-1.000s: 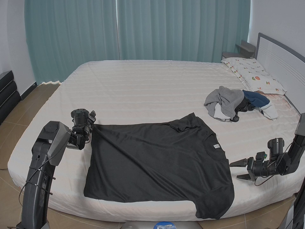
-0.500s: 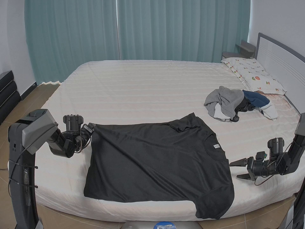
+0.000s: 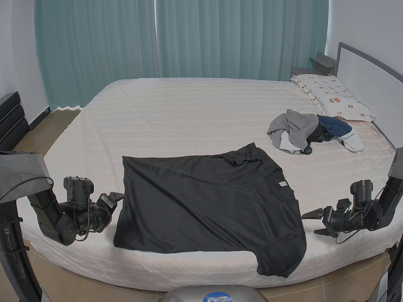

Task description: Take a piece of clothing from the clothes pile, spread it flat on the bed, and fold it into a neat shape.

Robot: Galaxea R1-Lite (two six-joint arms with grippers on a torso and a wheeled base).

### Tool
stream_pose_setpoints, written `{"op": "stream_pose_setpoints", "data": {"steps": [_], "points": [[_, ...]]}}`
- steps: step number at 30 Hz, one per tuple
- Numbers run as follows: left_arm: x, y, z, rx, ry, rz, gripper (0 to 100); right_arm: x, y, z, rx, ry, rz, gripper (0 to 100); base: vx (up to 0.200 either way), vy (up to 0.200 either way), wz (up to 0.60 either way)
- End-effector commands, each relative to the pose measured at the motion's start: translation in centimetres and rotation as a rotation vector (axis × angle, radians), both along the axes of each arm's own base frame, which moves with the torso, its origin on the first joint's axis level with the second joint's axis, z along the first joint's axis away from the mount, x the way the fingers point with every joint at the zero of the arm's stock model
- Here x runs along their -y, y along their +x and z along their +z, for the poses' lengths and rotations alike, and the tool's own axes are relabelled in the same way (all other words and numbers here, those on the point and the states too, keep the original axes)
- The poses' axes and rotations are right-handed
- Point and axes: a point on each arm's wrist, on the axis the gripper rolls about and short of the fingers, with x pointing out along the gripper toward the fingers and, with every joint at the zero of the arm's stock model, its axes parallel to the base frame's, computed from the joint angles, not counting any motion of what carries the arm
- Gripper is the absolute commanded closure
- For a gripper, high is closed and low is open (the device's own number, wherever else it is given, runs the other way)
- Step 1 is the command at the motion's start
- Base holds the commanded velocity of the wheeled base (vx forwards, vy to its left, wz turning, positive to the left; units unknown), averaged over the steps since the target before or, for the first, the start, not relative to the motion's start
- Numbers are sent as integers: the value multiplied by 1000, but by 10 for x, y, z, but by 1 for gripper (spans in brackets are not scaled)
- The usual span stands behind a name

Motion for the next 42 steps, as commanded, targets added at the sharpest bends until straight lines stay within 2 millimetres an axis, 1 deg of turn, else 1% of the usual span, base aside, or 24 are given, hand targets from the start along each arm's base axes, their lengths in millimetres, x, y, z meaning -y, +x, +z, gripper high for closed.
{"op": "stream_pose_setpoints", "data": {"steps": [1,2,4,7,8,9,12,16,25,26,33,38,40,42], "points": [[10,-33,-5,-16,41,-115,0,-6,-9,2,-35,40,-14,0,0,0,0],[12,-35,-12,-34,65,-138,0,-5,-7,-1,-50,60,-18,0,0,0,0],[14,-40,-23,-73,101,-170,0,-7,-7,-1,-44,63,-16,0,0,0,0],[15,-41,-35,-92,158,-176,0,-9,-11,-4,-35,65,-7,0,0,0,0],[15,-41,-35,-92,158,-176,0,-9,-11,-4,-35,65,-7,0,0,0,0],[17,-41,-40,-93,189,-169,0,-10,-14,-4,-23,60,-4,0,0,0,0],[22,-42,-47,-100,242,-144,0,-10,-16,-6,-10,65,-7,0,0,0,0],[25,-43,-53,-107,276,-121,0,-11,-16,-8,-6,64,-4,0,0,0,0],[25,-43,-50,-88,268,-111,0,-11,-18,-8,-9,65,-3,0,0,0,0],[25,-43,-50,-88,265,-109,100,-11,-18,-8,-10,66,-2,0,0,0,0],[25,-44,-54,-103,273,-112,100,-11,-18,-9,-12,66,-2,0,0,0,0],[21,-50,-53,-126,290,-106,100,-11,-18,-9,-11,65,-1,0,0,0,0],[20,-53,-53,-134,309,-108,100,-11,-18,-9,-11,65,-1,0,0,0,0],[18,-58,-54,-151,398,-112,100,-11,-18,-9,-11,65,-1,0,0,0,0]]}}
